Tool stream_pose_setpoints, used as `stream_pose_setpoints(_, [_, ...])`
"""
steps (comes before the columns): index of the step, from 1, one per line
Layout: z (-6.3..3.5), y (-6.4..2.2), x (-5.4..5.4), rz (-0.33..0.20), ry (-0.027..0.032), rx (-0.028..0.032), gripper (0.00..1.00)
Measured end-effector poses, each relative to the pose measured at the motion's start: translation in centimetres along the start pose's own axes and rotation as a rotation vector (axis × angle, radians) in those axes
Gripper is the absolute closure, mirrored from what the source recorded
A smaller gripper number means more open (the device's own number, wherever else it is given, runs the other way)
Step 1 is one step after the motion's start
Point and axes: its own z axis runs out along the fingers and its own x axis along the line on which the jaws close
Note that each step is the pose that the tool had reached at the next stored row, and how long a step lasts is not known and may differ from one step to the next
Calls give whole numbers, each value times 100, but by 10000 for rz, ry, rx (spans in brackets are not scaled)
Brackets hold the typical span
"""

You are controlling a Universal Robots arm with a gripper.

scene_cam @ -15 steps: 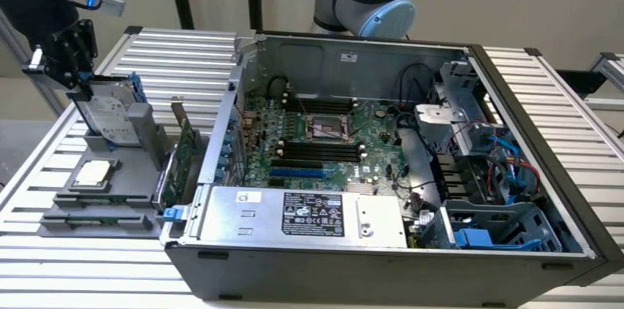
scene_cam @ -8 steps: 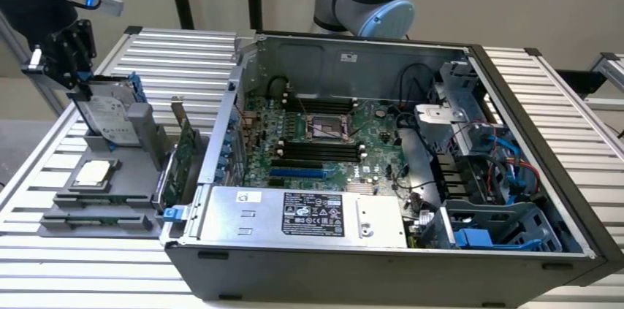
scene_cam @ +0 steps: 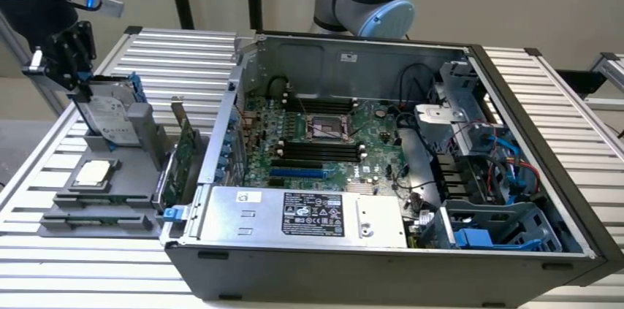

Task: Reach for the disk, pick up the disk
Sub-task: 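Pick up the disk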

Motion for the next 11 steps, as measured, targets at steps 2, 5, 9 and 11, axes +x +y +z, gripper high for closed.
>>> stream_pose_setpoints(2, [2, 0, -3, -2, 13, 1, 61])
stream_pose_setpoints(5, [2, 0, -4, -4, 18, -1, 67])
stream_pose_setpoints(9, [3, 0, -5, -3, 19, -2, 67])
stream_pose_setpoints(11, [5, 0, -5, 6, 19, -2, 67])
